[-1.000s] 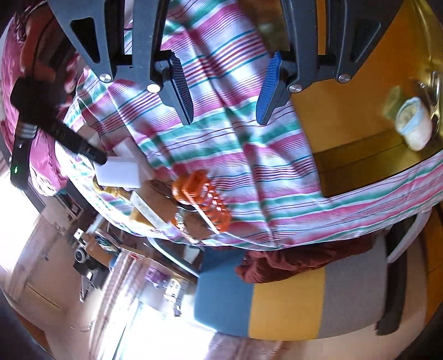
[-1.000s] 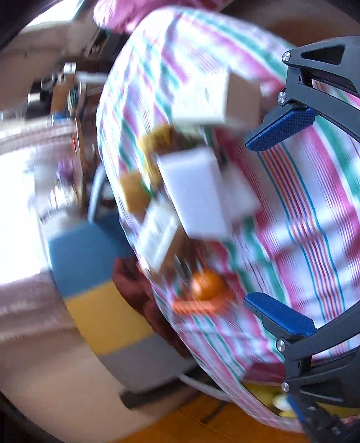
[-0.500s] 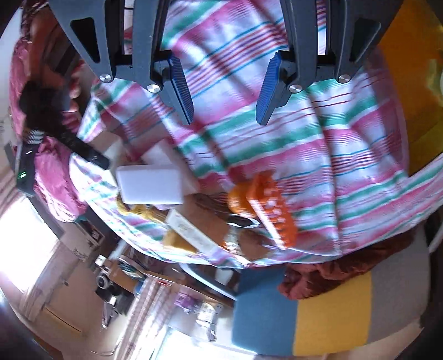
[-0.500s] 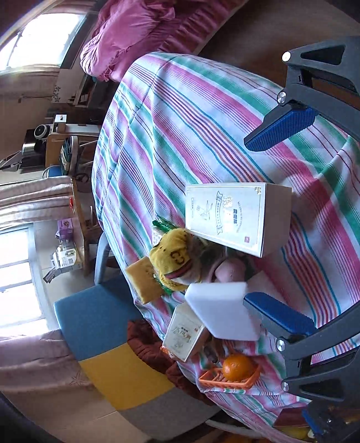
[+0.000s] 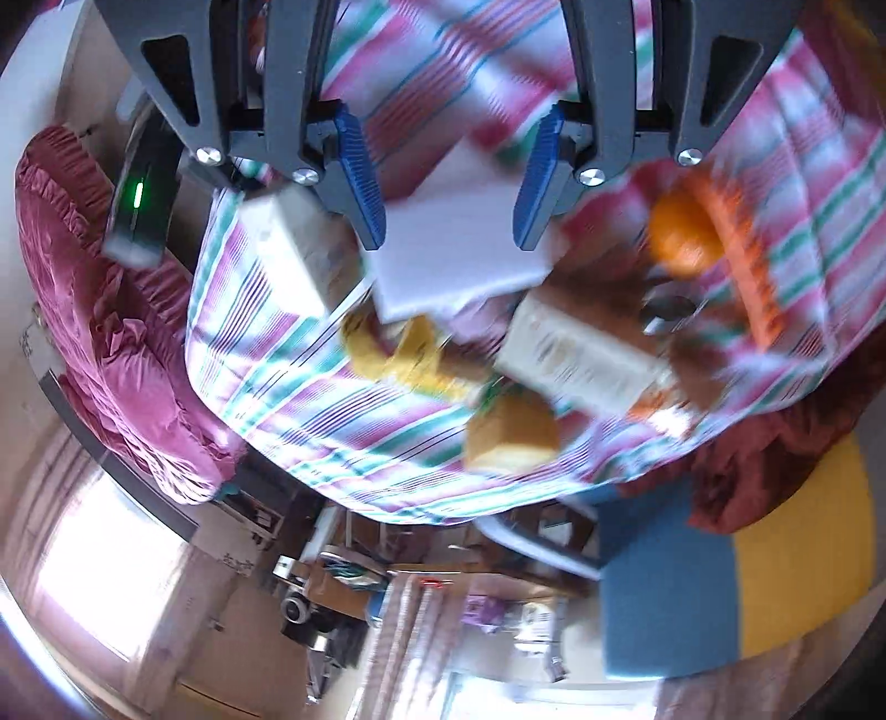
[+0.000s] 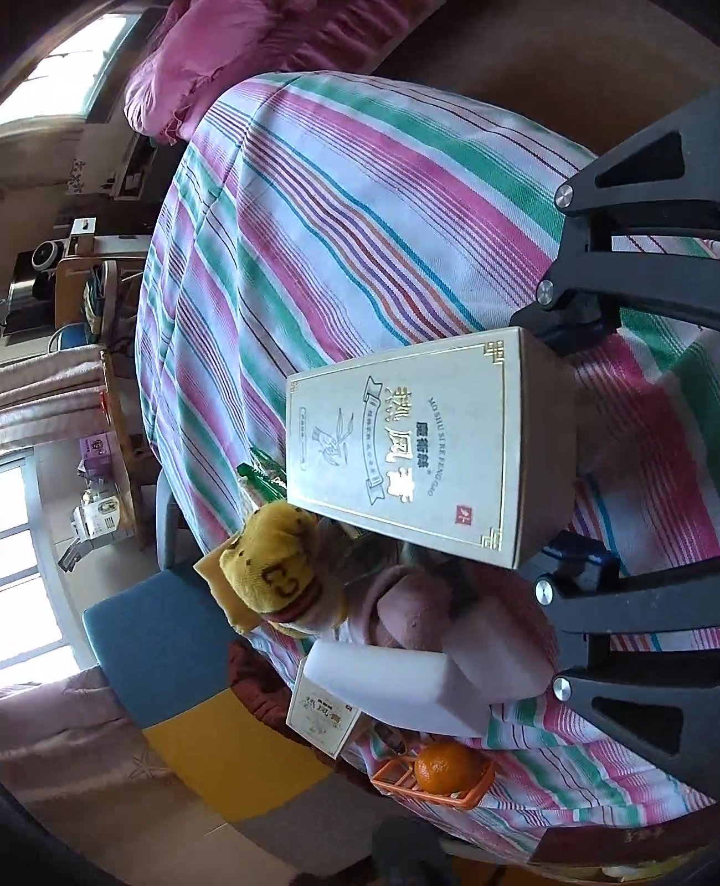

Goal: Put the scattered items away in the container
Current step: 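Grasp a white sponge with the left tool while the right grasps the cream box, then carry sponge and cream box into the gold tray and open both tools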

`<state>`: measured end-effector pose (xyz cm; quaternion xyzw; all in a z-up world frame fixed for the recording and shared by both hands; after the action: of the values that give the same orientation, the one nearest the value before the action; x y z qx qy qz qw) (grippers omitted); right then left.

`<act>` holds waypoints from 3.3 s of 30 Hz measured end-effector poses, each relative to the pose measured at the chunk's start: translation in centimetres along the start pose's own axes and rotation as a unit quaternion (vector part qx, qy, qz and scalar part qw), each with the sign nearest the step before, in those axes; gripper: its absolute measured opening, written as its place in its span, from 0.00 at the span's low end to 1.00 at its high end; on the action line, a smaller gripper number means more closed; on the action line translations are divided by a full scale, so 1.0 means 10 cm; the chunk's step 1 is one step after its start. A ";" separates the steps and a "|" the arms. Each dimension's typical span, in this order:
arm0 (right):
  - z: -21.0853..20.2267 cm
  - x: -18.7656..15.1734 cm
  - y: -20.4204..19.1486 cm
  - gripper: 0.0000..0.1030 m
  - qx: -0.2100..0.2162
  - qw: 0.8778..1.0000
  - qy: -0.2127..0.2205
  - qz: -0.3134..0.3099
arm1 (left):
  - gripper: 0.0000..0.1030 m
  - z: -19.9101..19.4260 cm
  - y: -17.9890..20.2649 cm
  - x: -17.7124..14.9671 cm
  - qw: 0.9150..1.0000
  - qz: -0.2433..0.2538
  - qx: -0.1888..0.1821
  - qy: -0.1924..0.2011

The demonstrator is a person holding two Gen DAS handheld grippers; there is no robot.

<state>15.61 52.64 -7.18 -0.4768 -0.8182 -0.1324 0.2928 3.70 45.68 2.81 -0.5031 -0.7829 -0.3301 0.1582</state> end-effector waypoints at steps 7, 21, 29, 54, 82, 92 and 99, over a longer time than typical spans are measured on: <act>-0.01 -0.02 -0.02 0.55 0.001 1.000 -0.003 -0.010 | 0.48 0.68 -0.13 0.27 0.998 -0.020 0.002 -0.057; -0.05 -0.03 -0.12 0.70 0.005 1.000 -0.005 -0.026 | 0.50 -0.33 -0.41 -0.65 0.997 -0.021 -0.045 -0.062; -0.30 0.01 -0.03 0.71 0.022 1.000 0.008 0.013 | 0.48 -0.49 -0.68 -1.36 0.994 -0.082 0.004 -0.075; -0.15 0.11 0.03 0.51 -0.006 1.000 0.008 -0.005 | 0.56 0.33 -0.28 -1.15 0.984 -0.138 0.003 -0.110; -0.27 0.06 -0.07 0.52 -0.005 0.999 0.028 -0.029 | 0.29 0.54 0.09 -0.90 0.994 -0.080 -0.007 -0.079; -0.57 0.06 -0.13 0.52 0.020 0.998 0.047 -0.026 | 0.29 0.08 0.02 -0.98 0.995 -0.092 -0.005 -0.041; -0.84 0.08 -0.28 0.52 0.059 0.995 0.073 -0.038 | 0.29 -0.58 -0.24 -1.14 0.996 -0.083 0.027 -0.007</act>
<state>15.83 47.62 0.15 -0.4162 -0.8188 -0.1297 0.3735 6.16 33.30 -0.39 -0.4340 -0.8319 -0.3170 0.1383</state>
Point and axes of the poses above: each gripper's, at about its wrist camera, not at the fingertips, and z roughly the way its jaws point, y to its right, x to its top, the point moved 3 cm from there along z, roughly the way its jaws point, and after that the axes turned 11 degrees about -x, right-handed, at the moved point
